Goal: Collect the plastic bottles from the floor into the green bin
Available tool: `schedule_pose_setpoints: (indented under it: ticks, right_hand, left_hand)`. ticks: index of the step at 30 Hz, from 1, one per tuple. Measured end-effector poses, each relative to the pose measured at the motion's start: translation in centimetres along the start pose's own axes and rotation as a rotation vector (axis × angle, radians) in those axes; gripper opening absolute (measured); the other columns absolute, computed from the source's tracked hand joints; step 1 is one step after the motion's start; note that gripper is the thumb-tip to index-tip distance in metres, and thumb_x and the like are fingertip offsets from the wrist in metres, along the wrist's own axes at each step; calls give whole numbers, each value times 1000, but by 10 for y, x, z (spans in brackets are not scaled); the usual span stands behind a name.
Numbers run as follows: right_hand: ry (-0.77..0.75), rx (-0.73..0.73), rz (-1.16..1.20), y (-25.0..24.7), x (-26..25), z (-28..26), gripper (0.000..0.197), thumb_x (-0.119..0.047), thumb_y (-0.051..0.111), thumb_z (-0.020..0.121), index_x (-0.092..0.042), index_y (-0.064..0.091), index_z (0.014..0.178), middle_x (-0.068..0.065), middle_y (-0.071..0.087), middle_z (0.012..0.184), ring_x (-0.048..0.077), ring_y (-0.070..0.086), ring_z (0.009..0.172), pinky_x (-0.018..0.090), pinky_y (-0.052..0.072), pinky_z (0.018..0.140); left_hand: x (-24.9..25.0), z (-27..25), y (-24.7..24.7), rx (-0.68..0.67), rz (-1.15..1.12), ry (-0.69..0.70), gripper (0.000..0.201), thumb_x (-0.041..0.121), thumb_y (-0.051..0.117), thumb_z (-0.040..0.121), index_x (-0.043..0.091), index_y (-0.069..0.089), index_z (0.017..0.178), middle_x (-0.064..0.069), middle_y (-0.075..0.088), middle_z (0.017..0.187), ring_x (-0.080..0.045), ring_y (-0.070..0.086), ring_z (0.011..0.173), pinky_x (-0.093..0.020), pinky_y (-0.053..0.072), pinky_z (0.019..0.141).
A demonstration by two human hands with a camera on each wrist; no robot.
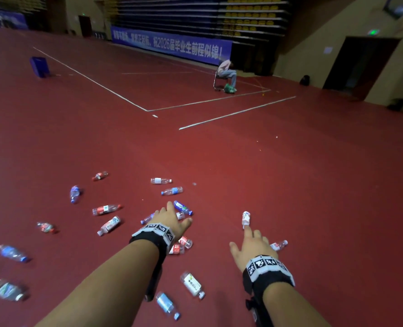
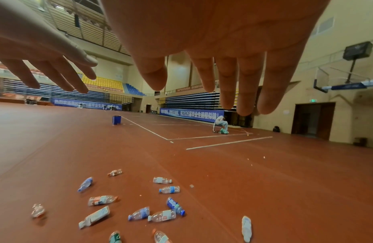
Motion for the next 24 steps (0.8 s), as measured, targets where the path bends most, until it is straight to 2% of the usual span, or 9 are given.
schedule_pose_setpoints:
  ticks: [3, 9, 11, 19, 24]
  right_hand:
    - [12, -50, -9, 10, -11, 30, 74, -57, 40, 95, -22, 15, 155, 3, 35, 151, 23, 36, 135, 40, 44, 98]
    - [6, -82, 9, 15, -30, 112, 75, -56, 41, 95, -21, 13, 156, 3, 28, 155, 24, 33, 138, 40, 43, 99]
    - [-8, -88, 9, 16, -38, 147, 76, -55, 42, 95, -21, 13, 156, 3, 25, 157, 24, 32, 139, 40, 44, 99]
    - [-119, -143, 25, 2, -84, 305, 77, -54, 41, 97, -20, 7, 157, 5, 23, 159, 24, 28, 143, 40, 43, 100]
    - [-216, -181, 28, 8, -112, 394, 79, -53, 44, 96, -20, 7, 157, 6, 22, 159, 25, 28, 142, 39, 43, 100]
  left_hand:
    - [4, 38, 5, -53, 19, -4, 96, 65, 50, 87, 9, 9, 154, -14, 34, 153, -31, 36, 139, -43, 36, 111]
    - [3, 116, 12, -100, 15, -27, 95, 62, 54, 84, 10, 12, 153, -12, 37, 151, -30, 38, 137, -43, 37, 110]
    - [2, 143, 15, -115, 5, -48, 95, 62, 55, 83, 11, 14, 152, -11, 37, 151, -30, 37, 137, -44, 37, 110]
    - [6, 260, -5, -111, 47, -191, 100, 62, 52, 88, 11, -1, 155, -12, 16, 161, -30, 22, 147, -43, 27, 118]
    - [11, 325, -9, -109, 74, -216, 98, 58, 53, 89, 11, -2, 155, -11, 15, 161, -30, 20, 147, -44, 26, 118]
Point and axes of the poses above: each hand's wrist, its own z-axis towards the middle knuckle, its own y-axis out of the palm, x = y × z, the point moved 2 cm from there along z, towards the middle knuckle
